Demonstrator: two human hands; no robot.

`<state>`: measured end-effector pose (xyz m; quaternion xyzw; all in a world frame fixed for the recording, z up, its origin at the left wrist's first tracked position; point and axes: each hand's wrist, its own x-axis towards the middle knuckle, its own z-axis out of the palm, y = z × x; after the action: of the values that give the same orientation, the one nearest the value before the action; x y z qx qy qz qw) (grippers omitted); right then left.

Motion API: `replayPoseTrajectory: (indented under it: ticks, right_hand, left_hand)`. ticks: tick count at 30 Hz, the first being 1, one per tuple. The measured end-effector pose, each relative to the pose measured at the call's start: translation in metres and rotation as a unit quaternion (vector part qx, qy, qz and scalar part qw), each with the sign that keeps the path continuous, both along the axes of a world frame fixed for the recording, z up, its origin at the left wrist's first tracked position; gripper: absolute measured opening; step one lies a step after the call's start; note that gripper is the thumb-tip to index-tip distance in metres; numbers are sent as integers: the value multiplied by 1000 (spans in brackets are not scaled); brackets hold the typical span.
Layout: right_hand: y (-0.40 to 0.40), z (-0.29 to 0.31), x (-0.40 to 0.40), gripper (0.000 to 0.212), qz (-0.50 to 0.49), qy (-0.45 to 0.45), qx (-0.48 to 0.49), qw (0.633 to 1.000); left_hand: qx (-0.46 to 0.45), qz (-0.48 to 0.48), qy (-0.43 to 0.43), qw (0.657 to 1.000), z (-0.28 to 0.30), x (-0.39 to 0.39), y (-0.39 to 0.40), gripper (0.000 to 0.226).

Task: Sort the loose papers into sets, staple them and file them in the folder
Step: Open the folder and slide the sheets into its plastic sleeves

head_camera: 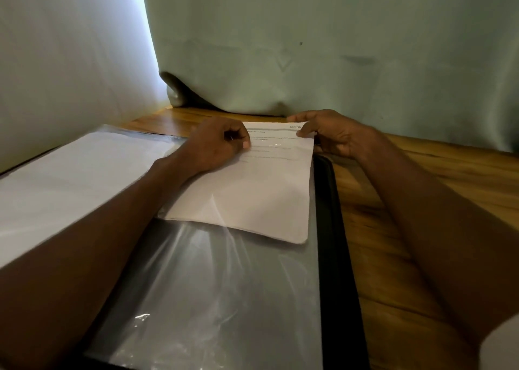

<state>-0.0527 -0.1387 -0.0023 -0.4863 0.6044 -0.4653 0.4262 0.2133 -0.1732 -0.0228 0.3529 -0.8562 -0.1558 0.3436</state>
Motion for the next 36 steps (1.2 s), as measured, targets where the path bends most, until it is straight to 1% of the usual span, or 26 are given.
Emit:
replayPoseTrajectory:
  ticks: [4,6,9,11,13,15,17,20,21,23,25,28,31,33,36]
  right_hand:
    - [1,3,3,22,10,50,-14,999]
    - [1,7,2,19,20,67,-10,998]
    - [3,11,-2,27,63,76,21,995]
    - [6,11,-3,31,94,111,49,988]
    - [8,11,-3,25,105,131,60,984]
    - [10,12,-3,22,101,133,48,985]
    - [10,15,-1,31,96,139,33,985]
    - [16,26,2,49,168,197,76,963]
    - [18,30,5,49,185,218,82,955]
    - [19,35,11,39,158,252,62,953]
    - [18,36,16,31,116,252,29,960]
    - [18,35,20,26,110,233,28,966]
    - [21,36,14,22,130,209,48,968]
    - [25,31,14,19,124,190,56,972]
    - [34,19,22,28,104,212,80,968]
  left_hand:
    - [4,30,22,999,1,0,-3,8]
    - [10,34,29,999,1,1,-5,8]
    - [-1,49,-15,999,-2,-1,-7,5]
    - [0,42,-24,999,-4,-3,-8,4]
    - [4,36,-16,999,-4,-2,-9,5]
    - [7,37,-14,999,-3,-2,-9,5]
    - [-9,43,-10,999,-3,-2,-9,5]
    - [-27,56,35,997,0,1,-12,9]
    - [-28,56,44,997,2,2,-13,11]
    - [-31,63,34,997,5,2,-12,6]
    - [-37,61,15,997,4,1,-11,6]
    - [-39,51,-21,998,2,4,-10,8]
    - [14,27,2,1000,5,13,-12,10]
    - [32,13,-19,999,10,18,-14,14]
    - [40,-13,-48,998,16,23,-15,12]
